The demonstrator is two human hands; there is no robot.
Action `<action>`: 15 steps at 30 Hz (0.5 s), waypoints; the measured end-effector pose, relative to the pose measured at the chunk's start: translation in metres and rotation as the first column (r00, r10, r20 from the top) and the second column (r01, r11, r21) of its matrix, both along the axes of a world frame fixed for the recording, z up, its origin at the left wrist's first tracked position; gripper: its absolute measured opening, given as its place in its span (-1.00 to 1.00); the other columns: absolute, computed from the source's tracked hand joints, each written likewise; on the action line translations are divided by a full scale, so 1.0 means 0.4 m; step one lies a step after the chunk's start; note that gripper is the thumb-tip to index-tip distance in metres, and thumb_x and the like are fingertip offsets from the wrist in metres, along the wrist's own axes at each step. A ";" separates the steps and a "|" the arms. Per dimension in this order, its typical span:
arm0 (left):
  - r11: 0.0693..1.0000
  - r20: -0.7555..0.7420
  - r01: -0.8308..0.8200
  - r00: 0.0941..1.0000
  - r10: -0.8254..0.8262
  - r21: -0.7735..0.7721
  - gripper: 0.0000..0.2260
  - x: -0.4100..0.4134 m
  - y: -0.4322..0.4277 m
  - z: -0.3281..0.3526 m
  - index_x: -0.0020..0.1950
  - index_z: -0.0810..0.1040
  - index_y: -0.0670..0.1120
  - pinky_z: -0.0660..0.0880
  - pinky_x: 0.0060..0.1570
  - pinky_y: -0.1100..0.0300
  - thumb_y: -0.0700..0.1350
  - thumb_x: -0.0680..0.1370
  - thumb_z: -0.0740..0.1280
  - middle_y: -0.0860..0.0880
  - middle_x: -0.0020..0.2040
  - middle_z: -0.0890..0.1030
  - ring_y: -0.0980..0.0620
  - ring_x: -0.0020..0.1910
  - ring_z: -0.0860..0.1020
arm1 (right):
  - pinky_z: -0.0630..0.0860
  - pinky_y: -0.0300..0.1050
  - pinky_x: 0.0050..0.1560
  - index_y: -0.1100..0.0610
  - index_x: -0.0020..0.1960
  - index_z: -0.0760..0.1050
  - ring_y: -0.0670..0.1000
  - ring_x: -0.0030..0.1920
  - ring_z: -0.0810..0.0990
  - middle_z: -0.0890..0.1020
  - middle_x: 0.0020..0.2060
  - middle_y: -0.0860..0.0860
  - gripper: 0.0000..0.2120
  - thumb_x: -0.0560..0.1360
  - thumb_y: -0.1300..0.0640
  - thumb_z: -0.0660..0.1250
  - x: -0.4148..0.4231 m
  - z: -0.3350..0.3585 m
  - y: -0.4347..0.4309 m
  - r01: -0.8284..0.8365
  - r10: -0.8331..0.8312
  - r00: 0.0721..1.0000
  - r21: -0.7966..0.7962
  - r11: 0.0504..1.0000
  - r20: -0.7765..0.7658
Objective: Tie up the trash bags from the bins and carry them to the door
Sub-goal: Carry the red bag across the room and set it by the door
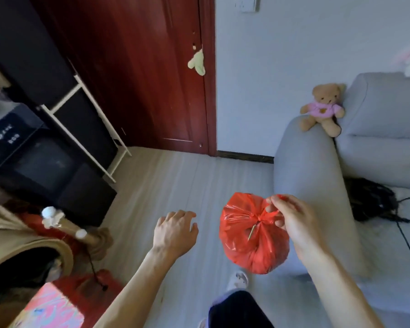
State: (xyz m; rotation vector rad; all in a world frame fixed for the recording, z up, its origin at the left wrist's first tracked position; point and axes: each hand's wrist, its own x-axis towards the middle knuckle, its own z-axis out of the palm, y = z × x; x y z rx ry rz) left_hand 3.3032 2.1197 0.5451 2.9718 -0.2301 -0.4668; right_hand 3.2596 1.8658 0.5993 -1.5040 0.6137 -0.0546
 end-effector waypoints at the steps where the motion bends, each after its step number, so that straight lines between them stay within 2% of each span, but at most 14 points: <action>1: 1.000 -0.003 0.021 1.000 -0.021 0.002 -0.63 0.062 -0.010 -0.007 0.41 0.40 0.15 0.28 0.32 0.10 0.10 0.61 0.11 0.14 0.37 0.48 0.05 0.37 0.40 | 0.38 -0.20 -0.30 0.14 -0.18 0.61 -0.11 -0.37 0.56 0.65 -0.40 -0.04 -0.84 0.56 0.16 0.34 0.046 -0.008 -0.005 0.018 -0.018 1.000 0.005 1.000 0.000; 7: 0.995 -0.014 0.095 0.995 -0.095 0.008 -0.64 0.411 -0.097 -0.041 0.41 0.41 0.14 0.26 0.34 0.10 0.08 0.62 0.12 0.12 0.36 0.49 0.05 0.35 0.42 | 0.42 -0.16 -0.25 0.18 -0.19 0.61 -0.05 -0.32 0.57 0.66 -0.38 -0.01 -0.86 0.53 0.18 0.37 0.327 -0.076 -0.068 0.071 -0.071 0.997 0.005 0.997 -0.018; 12: 0.985 -0.056 0.166 0.985 -0.163 0.040 -0.63 0.674 -0.177 -0.052 0.42 0.41 0.11 0.26 0.35 0.09 0.06 0.62 0.10 0.10 0.36 0.49 0.04 0.34 0.42 | 0.42 -0.16 -0.16 0.15 -0.14 0.62 -0.13 -0.34 0.58 0.66 -0.36 -0.03 -0.90 0.51 0.14 0.39 0.544 -0.136 -0.124 0.101 -0.104 0.988 -0.029 0.994 -0.112; 15: 0.974 -0.085 0.223 0.972 -0.218 0.049 -0.62 0.810 -0.231 -0.058 0.43 0.39 0.10 0.27 0.37 0.07 0.07 0.63 0.09 0.08 0.39 0.48 0.02 0.34 0.43 | 0.42 -0.15 -0.17 0.15 -0.16 0.60 -0.16 -0.37 0.57 0.66 -0.40 -0.06 -0.92 0.52 0.20 0.39 0.665 -0.165 -0.159 0.140 -0.145 0.974 -0.043 0.989 -0.171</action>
